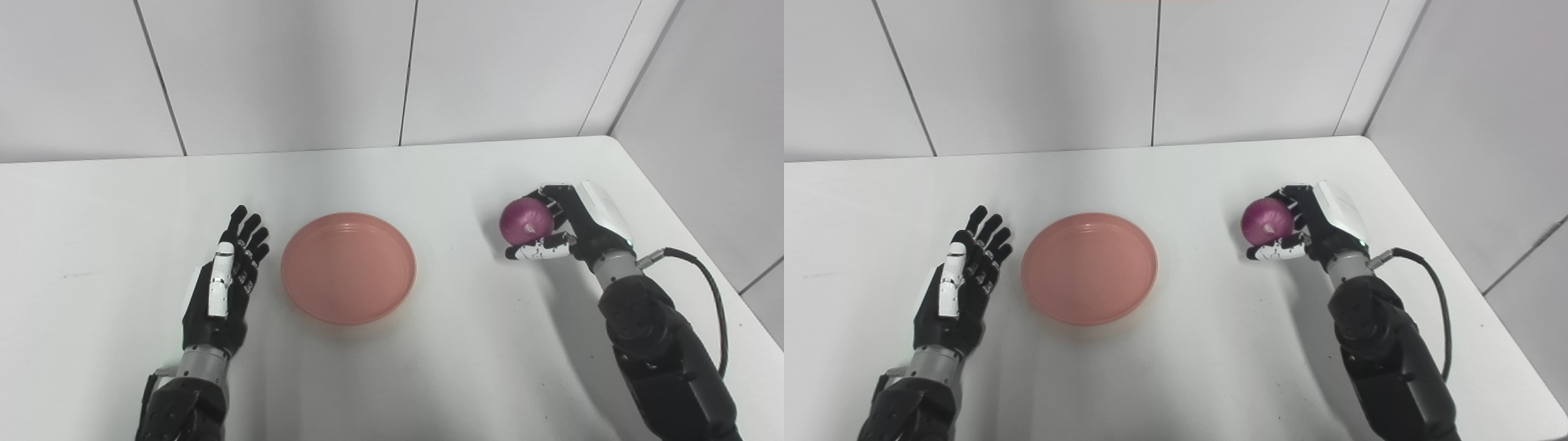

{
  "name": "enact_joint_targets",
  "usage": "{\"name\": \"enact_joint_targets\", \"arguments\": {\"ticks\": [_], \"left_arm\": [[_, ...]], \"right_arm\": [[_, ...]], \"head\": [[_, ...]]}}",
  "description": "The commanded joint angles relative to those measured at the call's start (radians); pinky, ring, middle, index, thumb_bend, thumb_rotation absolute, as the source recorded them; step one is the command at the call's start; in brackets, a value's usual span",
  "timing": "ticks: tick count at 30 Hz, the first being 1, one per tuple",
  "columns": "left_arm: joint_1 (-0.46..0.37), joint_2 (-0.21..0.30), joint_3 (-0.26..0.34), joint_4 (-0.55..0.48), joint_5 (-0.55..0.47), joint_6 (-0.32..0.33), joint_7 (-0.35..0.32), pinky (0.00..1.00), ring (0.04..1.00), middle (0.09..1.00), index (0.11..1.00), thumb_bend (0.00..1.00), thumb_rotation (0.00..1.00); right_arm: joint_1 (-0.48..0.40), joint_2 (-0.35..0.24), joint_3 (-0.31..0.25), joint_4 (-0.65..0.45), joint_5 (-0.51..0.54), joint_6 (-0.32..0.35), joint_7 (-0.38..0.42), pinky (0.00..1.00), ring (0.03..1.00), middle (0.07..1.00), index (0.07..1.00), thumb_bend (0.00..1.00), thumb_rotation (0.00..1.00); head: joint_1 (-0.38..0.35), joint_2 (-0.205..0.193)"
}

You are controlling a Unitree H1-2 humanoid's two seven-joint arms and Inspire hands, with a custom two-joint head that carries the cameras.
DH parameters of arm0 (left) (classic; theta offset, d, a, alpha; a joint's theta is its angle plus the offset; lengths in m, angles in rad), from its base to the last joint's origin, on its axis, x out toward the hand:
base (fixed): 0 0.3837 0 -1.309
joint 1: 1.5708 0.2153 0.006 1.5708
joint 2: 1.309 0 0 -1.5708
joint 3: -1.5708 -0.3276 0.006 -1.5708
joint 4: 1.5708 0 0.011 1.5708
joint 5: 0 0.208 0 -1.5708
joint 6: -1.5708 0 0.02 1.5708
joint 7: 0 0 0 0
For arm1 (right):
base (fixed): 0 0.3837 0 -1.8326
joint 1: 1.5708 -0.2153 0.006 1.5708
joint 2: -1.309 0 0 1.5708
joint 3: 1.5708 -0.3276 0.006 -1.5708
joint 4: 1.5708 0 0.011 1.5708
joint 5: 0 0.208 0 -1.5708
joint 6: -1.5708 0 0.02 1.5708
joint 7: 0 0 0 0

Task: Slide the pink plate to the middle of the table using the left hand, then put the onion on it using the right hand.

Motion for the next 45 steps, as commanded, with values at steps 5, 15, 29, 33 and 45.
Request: {"name": "enact_joint_targets", "arguments": {"ticks": [5,15,29,33,45], "left_arm": [[0.021,-0.008,0.0,0.002,0.007,0.021,0.017,0.95,0.956,0.962,0.954,0.48,1.0],[0.023,-0.012,-0.009,0.008,0.014,0.008,0.021,0.94,0.953,0.963,0.952,0.47,1.0],[0.03,-0.03,-0.018,0.009,0.023,-0.004,0.028,0.93,0.944,0.962,0.946,0.46,1.0],[0.032,-0.033,-0.019,0.013,0.024,-0.014,0.028,0.93,0.943,0.962,0.945,0.46,1.0],[0.032,-0.053,-0.029,0.02,0.041,-0.017,0.049,0.95,0.956,0.961,0.944,0.47,1.0]], "right_arm": [[-0.057,0.003,0.013,-0.074,-0.028,0.02,0.018,0.5,0.54,0.587,0.551,0.74,0.08],[-0.101,0.036,0.069,-0.083,-0.044,-0.006,0.03,0.47,0.515,0.564,0.545,0.75,0.08],[-0.181,0.098,0.169,-0.022,-0.047,-0.055,0.035,0.41,0.468,0.536,0.544,0.75,0.11],[-0.201,0.126,0.192,0.005,-0.052,-0.065,0.031,0.39,0.462,0.53,0.541,0.76,0.12],[-0.261,0.203,0.267,0.074,-0.076,-0.061,0.043,0.42,0.489,0.559,0.549,0.76,0.15]], "head": [[0.005,0.002],[0.019,0.0],[0.053,-0.004],[0.065,-0.007],[0.112,-0.01]]}}
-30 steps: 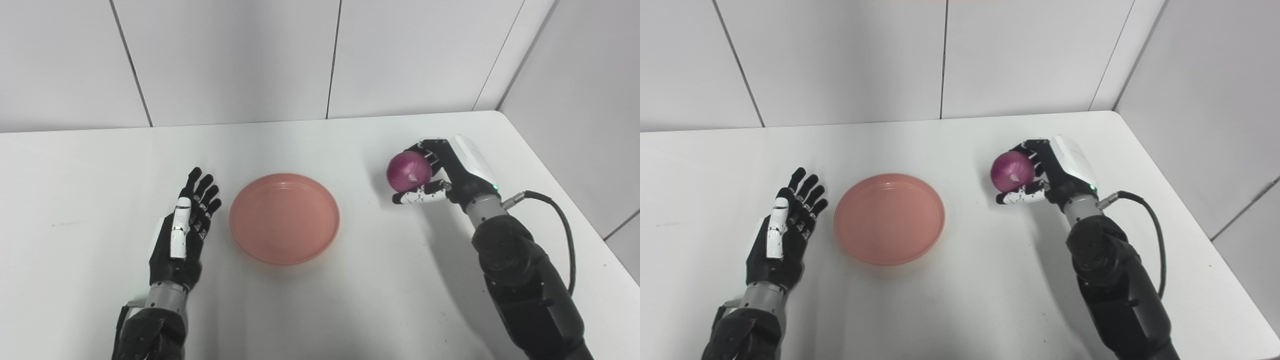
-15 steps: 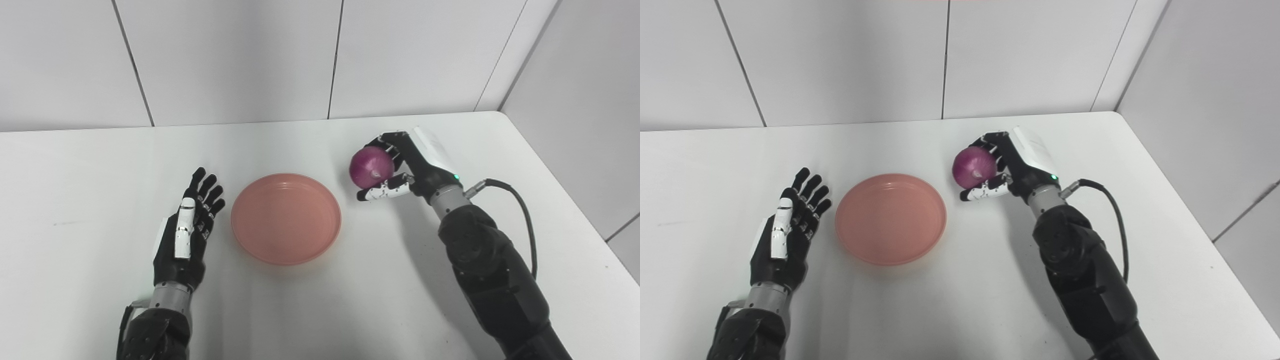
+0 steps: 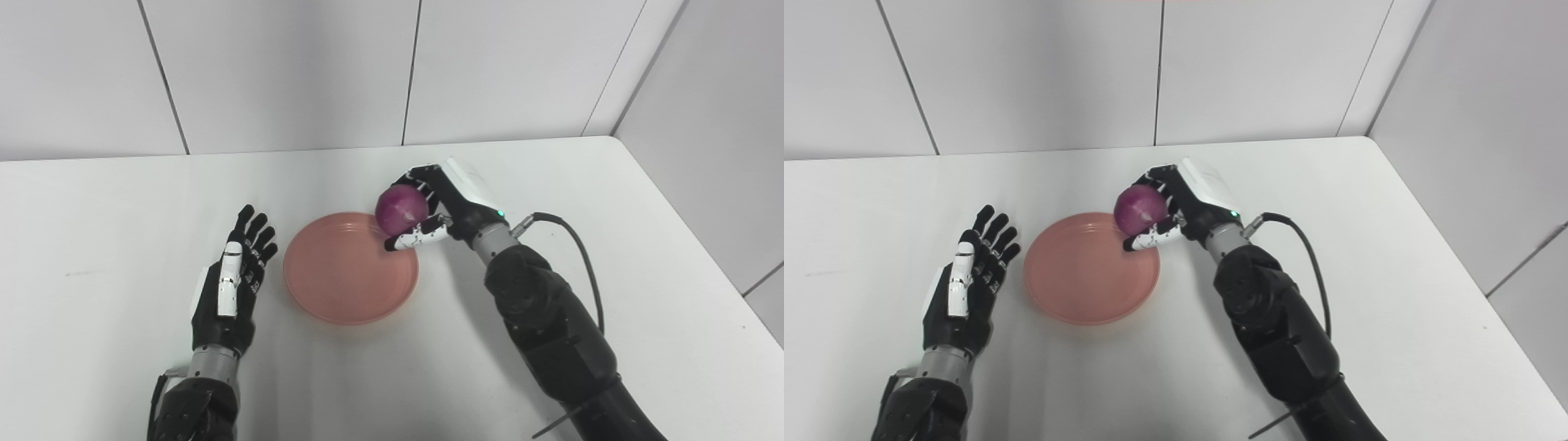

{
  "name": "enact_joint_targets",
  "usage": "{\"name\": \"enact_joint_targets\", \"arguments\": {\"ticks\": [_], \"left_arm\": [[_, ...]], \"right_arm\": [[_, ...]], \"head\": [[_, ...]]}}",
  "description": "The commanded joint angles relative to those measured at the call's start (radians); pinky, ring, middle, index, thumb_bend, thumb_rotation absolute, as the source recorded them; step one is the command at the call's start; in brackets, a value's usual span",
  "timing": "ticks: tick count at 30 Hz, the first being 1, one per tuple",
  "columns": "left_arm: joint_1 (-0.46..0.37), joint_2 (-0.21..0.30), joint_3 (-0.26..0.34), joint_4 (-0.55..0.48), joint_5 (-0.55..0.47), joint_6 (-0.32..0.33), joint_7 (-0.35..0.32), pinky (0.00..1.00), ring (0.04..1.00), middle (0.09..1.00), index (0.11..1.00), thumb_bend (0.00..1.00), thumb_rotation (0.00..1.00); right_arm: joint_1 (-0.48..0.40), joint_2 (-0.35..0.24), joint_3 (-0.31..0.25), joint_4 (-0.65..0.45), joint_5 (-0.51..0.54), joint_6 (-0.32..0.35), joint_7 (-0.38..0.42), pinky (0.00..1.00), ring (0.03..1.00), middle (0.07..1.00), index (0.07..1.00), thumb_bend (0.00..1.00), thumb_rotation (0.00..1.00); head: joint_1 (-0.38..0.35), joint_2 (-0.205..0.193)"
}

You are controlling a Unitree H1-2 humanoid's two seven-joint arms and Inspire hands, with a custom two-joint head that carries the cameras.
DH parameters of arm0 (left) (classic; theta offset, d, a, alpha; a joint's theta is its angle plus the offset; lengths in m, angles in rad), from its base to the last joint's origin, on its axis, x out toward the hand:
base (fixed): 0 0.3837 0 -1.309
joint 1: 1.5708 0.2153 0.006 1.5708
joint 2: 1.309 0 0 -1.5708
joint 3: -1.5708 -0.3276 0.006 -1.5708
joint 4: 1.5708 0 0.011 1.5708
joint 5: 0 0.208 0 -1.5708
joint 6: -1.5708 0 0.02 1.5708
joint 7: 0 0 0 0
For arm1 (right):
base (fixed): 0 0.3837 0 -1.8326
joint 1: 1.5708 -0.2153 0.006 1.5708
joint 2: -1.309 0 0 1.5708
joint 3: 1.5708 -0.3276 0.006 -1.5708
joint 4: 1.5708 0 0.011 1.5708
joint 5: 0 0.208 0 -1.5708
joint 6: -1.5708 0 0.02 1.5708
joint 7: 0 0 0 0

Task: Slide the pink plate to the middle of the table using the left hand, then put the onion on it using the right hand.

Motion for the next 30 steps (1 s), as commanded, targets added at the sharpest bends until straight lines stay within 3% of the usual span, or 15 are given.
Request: {"name": "enact_joint_targets", "arguments": {"ticks": [1,15,30], "left_arm": [[0.025,-0.016,-0.012,0.02,0.011,0.009,0.009,0.95,0.955,0.96,0.944,0.47,1.0],[0.025,-0.017,-0.012,0.027,0.021,-0.003,0.014,0.94,0.955,0.963,0.946,0.46,1.0],[0.024,-0.01,-0.008,0.011,0.014,0.014,0.011,0.95,0.953,0.959,0.942,0.47,1.0]], "right_arm": [[-0.053,0.011,0.005,-0.004,-0.013,-0.033,-0.01,0.42,0.492,0.561,0.55,0.76,0.15],[-0.093,0.079,0.063,0.132,-0.035,-0.059,-0.034,0.44,0.507,0.574,0.563,0.76,0.17],[-0.076,0.096,0.102,0.209,-0.044,-0.081,-0.057,0.4,0.497,0.581,0.589,0.75,0.19]], "head": [[0.007,0.0],[0.006,0.002],[-0.01,0.008]]}}
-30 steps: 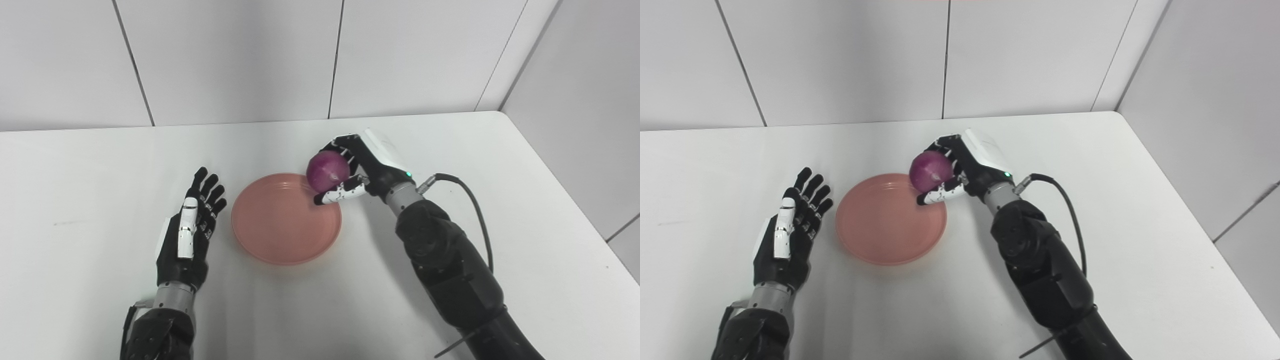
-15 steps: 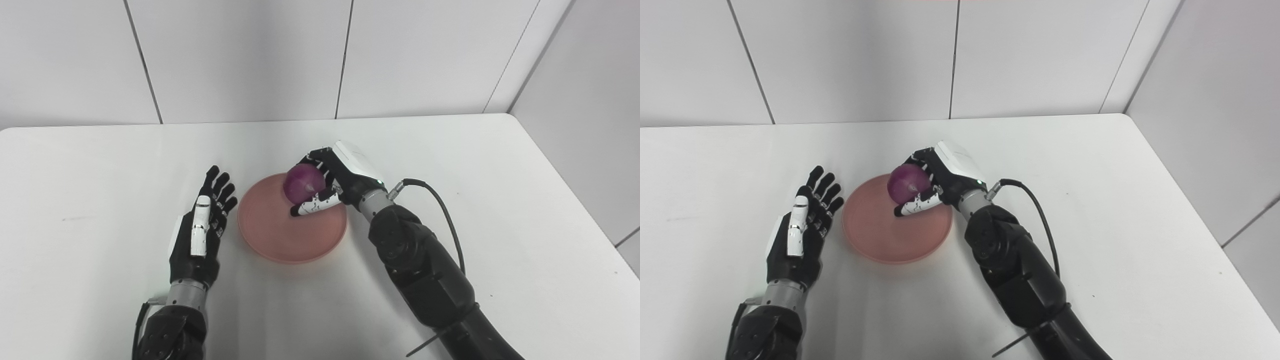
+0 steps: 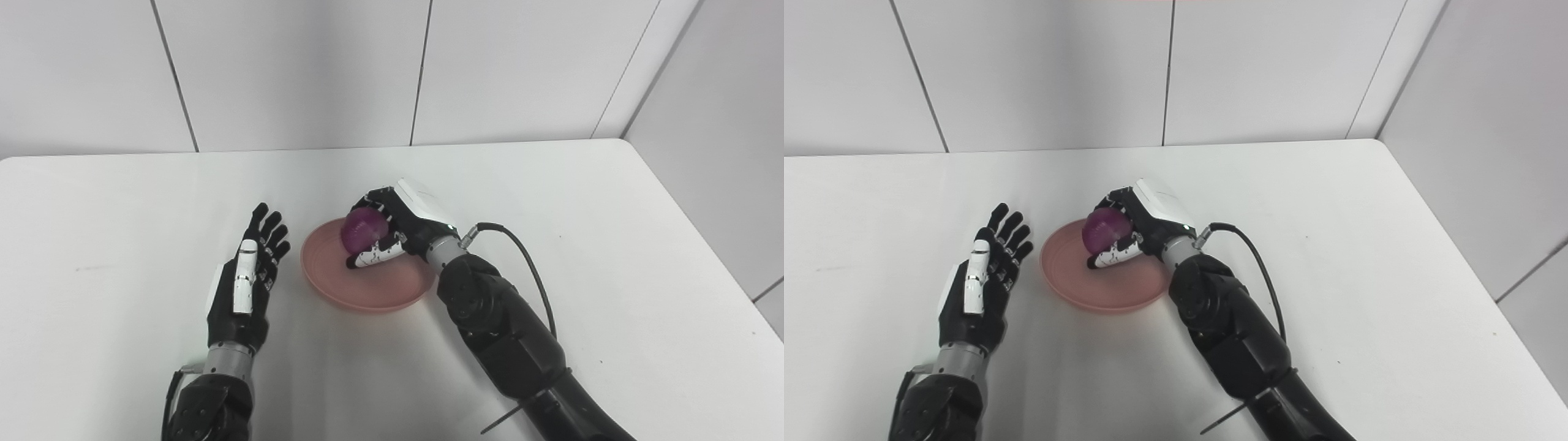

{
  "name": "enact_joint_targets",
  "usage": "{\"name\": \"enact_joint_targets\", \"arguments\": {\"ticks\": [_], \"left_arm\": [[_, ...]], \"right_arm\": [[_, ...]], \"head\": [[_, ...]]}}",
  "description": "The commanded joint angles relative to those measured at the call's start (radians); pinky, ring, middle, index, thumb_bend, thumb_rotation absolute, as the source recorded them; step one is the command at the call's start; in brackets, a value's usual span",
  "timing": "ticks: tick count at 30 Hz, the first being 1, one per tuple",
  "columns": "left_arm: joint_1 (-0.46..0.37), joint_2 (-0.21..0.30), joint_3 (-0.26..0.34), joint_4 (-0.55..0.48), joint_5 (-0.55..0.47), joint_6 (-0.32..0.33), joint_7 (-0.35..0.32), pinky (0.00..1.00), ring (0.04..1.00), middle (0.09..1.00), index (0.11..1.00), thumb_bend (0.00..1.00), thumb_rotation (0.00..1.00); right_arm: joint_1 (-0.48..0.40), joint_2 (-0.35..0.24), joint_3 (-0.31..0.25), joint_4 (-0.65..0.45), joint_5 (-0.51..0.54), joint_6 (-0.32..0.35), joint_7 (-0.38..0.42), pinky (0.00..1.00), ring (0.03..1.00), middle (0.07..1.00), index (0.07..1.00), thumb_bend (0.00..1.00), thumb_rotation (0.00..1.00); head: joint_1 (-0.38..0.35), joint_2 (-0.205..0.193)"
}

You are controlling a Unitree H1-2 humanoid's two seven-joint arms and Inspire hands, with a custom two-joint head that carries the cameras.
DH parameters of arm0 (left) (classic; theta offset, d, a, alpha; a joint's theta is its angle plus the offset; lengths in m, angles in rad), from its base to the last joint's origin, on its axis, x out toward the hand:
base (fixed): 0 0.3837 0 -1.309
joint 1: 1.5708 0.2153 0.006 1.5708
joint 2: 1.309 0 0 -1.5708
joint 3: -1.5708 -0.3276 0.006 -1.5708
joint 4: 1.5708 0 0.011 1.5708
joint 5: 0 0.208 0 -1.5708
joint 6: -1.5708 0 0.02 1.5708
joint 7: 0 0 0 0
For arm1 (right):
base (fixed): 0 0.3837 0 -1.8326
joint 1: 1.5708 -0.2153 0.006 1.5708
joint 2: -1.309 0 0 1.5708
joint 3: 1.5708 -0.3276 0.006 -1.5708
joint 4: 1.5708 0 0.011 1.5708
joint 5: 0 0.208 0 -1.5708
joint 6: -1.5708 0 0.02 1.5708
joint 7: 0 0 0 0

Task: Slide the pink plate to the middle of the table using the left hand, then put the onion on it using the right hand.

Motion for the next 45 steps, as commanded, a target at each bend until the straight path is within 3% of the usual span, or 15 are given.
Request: {"name": "enact_joint_targets", "arguments": {"ticks": [1,8,15,26,30,35,45], "left_arm": [[0.019,0.004,0.0,0.011,0.0,0.017,0.0,0.95,0.954,0.96,0.942,0.48,1.0],[0.016,0.01,0.005,0.016,-0.012,0.01,-0.011,0.93,0.948,0.963,0.944,0.46,1.0],[0.017,0.009,0.005,0.014,-0.013,0.01,-0.013,0.93,0.947,0.962,0.945,0.46,1.0],[0.018,0.011,0.006,0.019,-0.013,0.002,-0.015,0.93,0.949,0.967,0.95,0.46,1.0],[0.017,0.011,0.009,0.026,-0.013,-0.001,-0.015,0.92,0.944,0.96,0.942,0.46,1.0],[0.017,0.012,0.009,0.028,-0.013,-0.008,-0.02,0.92,0.944,0.961,0.944,0.46,1.0],[0.015,0.01,0.011,0.022,-0.012,0.002,-0.016,0.92,0.942,0.958,0.941,0.46,1.0]], "right_arm": [[-0.023,0.009,0.008,-0.001,-0.006,-0.034,-0.005,0.4,0.495,0.581,0.59,0.75,0.19],[-0.012,0.005,0.023,0.004,-0.011,-0.048,-0.013,0.39,0.499,0.587,0.597,0.77,0.17],[-0.003,-0.001,0.027,-0.006,-0.012,-0.057,-0.022,0.45,0.547,0.63,0.617,0.79,0.15],[0.018,0.003,0.023,-0.077,-0.024,-0.028,0.007,0.48,0.593,0.677,0.68,0.96,0.26],[0.03,0.004,0.017,-0.117,-0.028,-0.027,0.02,0.42,0.549,0.654,0.711,0.99,0.31],[0.047,0.001,0.011,-0.169,-0.024,-0.024,0.048,0.56,0.666,0.739,0.751,1.0,0.37],[0.073,-0.01,-0.01,-0.207,0.023,-0.126,0.009,0.75,0.786,0.803,0.821,1.0,0.38]], "head": [[-0.005,-0.002],[-0.022,-0.002],[-0.026,-0.002],[-0.031,0.0],[-0.033,-0.001],[-0.034,-0.001],[-0.043,0.002]]}}
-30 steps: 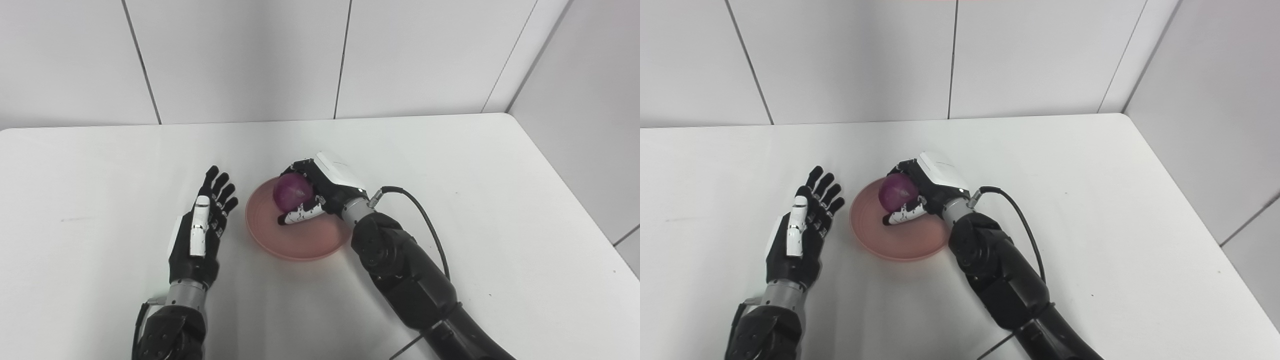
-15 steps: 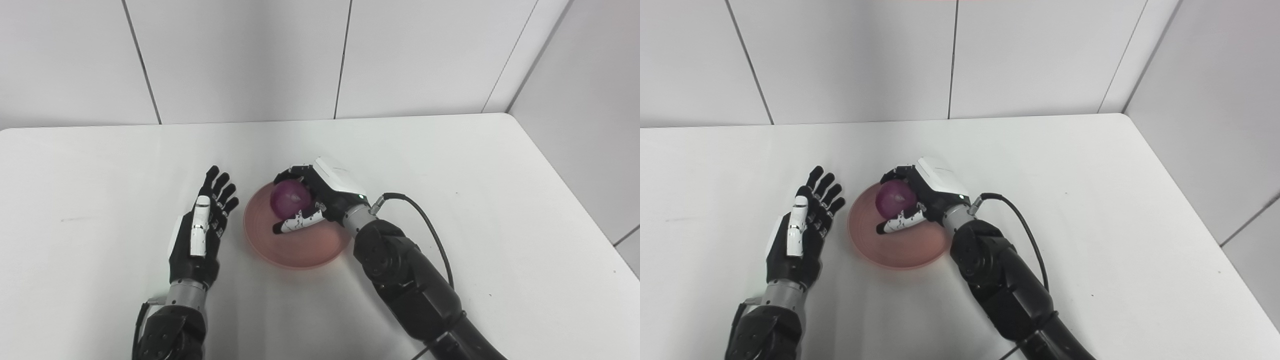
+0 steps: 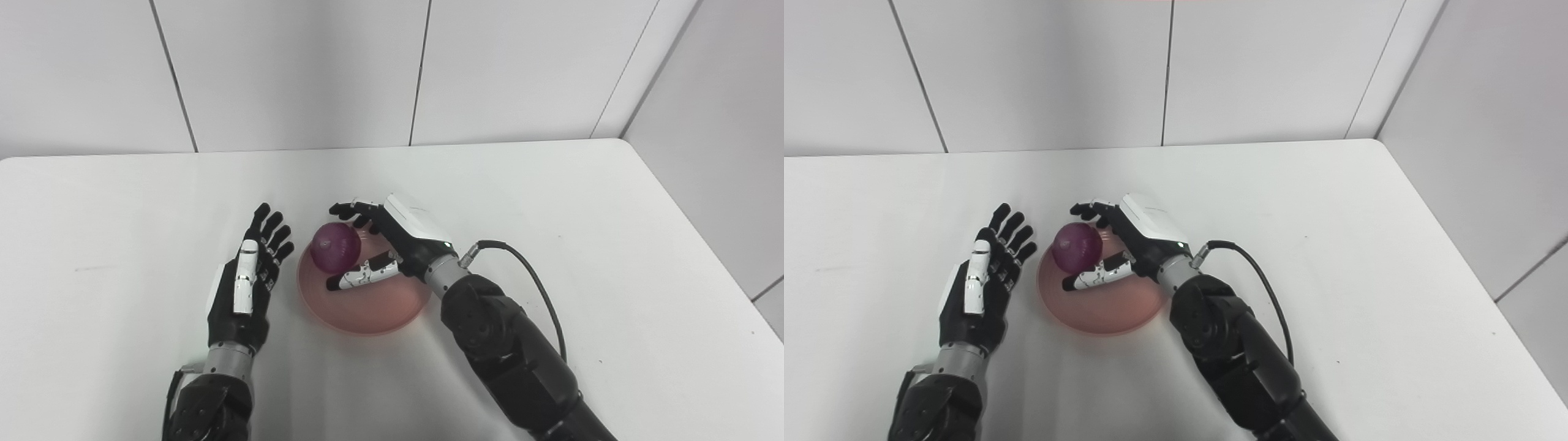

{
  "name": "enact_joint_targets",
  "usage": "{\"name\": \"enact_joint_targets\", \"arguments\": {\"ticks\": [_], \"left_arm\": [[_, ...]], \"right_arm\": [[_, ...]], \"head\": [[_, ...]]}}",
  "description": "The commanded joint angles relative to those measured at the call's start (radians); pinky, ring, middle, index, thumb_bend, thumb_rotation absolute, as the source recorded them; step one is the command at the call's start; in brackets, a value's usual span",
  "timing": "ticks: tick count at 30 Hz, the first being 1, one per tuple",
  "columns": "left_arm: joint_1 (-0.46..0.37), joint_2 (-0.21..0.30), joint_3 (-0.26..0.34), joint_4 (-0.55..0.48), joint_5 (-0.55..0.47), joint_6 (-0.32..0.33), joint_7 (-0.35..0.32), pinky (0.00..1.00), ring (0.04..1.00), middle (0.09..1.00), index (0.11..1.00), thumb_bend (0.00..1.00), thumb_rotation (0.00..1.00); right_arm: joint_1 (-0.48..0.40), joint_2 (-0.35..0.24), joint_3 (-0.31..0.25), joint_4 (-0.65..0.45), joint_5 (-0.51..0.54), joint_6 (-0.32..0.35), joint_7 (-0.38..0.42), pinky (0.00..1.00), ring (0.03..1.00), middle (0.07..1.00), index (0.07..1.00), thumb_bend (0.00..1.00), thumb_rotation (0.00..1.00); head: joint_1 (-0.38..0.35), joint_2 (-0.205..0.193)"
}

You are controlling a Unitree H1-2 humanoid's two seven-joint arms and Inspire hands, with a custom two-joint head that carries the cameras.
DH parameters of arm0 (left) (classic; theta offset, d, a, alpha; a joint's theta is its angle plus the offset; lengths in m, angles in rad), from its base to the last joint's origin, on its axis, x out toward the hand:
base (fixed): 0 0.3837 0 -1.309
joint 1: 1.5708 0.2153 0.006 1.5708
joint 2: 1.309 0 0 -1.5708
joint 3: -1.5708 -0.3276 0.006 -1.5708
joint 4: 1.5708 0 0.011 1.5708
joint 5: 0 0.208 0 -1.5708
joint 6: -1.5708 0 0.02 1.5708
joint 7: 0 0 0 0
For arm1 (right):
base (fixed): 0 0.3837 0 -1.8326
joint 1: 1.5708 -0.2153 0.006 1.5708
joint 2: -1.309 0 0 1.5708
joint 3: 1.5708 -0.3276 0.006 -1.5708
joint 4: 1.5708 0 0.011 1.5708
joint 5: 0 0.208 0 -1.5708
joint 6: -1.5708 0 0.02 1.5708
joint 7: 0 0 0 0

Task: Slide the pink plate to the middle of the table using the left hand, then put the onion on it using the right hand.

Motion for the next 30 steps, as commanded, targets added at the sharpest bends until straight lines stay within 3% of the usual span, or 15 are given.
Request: {"name": "enact_joint_targets", "arguments": {"ticks": [1,7,13,18,26,27,30], "left_arm": [[0.015,0.008,0.004,0.022,-0.007,0.005,-0.005,0.92,0.941,0.959,0.941,0.46,1.0],[0.014,0.012,0.006,0.031,-0.012,0.002,-0.01,0.93,0.947,0.966,0.946,0.46,1.0],[0.011,0.016,0.012,0.033,-0.02,0.005,-0.015,0.92,0.939,0.963,0.944,0.46,1.0],[0.009,0.026,0.014,0.032,-0.031,0.013,-0.022,0.93,0.947,0.965,0.948,0.45,1.0],[0.003,0.036,0.022,0.043,-0.038,0.02,-0.034,0.96,0.959,0.97,0.956,0.46,1.0],[0.001,0.039,0.022,0.049,-0.037,0.016,-0.036,0.96,0.958,0.967,0.955,0.46,1.0],[0.001,0.043,0.023,0.051,-0.043,0.017,-0.036,0.96,0.953,0.96,0.952,0.47,1.0]], "right_arm": [[-0.016,0.004,-0.02,-0.04,0.014,-0.072,-0.043,0.77,0.803,0.817,0.831,1.0,0.4],[0.005,0.006,-0.043,-0.056,0.032,-0.102,-0.066,0.8,0.867,0.88,0.883,1.0,0.45],[0.042,0.011,-0.077,-0.07,0.018,-0.141,-0.146,0.78,0.862,0.884,0.907,1.0,0.53],[0.09,0.035,-0.124,-0.096,0.038,-0.128,-0.185,0.81,0.891,0.925,0.946,0.99,0.65],[0.181,0.069,-0.211,-0.109,0.097,-0.165,-0.266,0.83,0.912,0.943,0.959,0.86,0.88],[0.194,0.073,-0.224,-0.111,0.113,-0.169,-0.275,0.84,0.918,0.951,0.963,0.82,0.95],[0.226,0.094,-0.257,-0.122,0.145,-0.167,-0.301,0.85,0.924,0.956,0.962,0.79,0.99]], "head": [[0.0,0.0],[-0.015,-0.001],[-0.038,-0.004],[-0.066,-0.008],[-0.088,-0.017],[-0.096,-0.017],[-0.112,-0.016]]}}
